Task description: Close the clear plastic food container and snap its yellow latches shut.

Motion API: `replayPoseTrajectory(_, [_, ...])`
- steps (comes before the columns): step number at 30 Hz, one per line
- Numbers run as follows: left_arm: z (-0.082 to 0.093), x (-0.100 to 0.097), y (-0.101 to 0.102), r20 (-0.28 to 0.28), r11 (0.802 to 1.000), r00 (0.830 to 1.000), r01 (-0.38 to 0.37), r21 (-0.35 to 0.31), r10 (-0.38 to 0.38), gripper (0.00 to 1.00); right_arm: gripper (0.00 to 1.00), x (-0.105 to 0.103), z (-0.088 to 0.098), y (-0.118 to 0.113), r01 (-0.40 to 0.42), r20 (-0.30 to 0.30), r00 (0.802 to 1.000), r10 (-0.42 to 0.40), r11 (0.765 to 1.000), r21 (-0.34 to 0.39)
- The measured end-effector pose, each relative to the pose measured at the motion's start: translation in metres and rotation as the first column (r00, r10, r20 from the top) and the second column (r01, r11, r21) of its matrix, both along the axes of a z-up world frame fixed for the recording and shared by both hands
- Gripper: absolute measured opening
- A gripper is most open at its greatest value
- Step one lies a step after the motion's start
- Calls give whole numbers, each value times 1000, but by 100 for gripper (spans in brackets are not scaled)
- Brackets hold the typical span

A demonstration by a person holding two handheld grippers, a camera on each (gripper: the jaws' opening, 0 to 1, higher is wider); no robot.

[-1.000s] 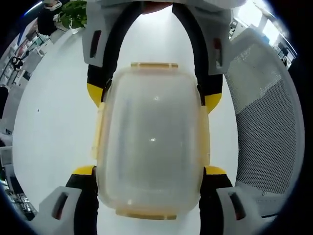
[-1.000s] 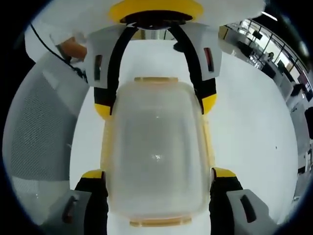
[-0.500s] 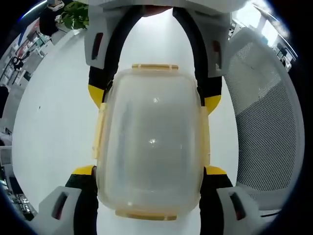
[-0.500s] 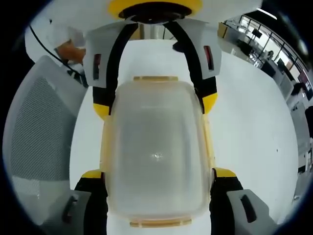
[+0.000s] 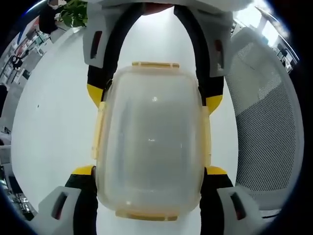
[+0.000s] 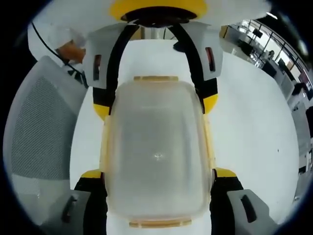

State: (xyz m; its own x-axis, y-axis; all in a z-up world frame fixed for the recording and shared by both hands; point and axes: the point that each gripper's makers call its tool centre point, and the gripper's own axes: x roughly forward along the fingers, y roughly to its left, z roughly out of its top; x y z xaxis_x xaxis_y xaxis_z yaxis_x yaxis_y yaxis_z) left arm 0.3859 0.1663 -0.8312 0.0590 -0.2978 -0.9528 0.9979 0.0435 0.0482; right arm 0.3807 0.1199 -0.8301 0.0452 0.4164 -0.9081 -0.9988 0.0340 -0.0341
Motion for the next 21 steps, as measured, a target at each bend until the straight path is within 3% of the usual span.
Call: replayPoseTrajectory(21, [1,15,4,0,1000,1000,-5,-21,5,88,88,16,1,4,-3,4,1000,3,1000,8])
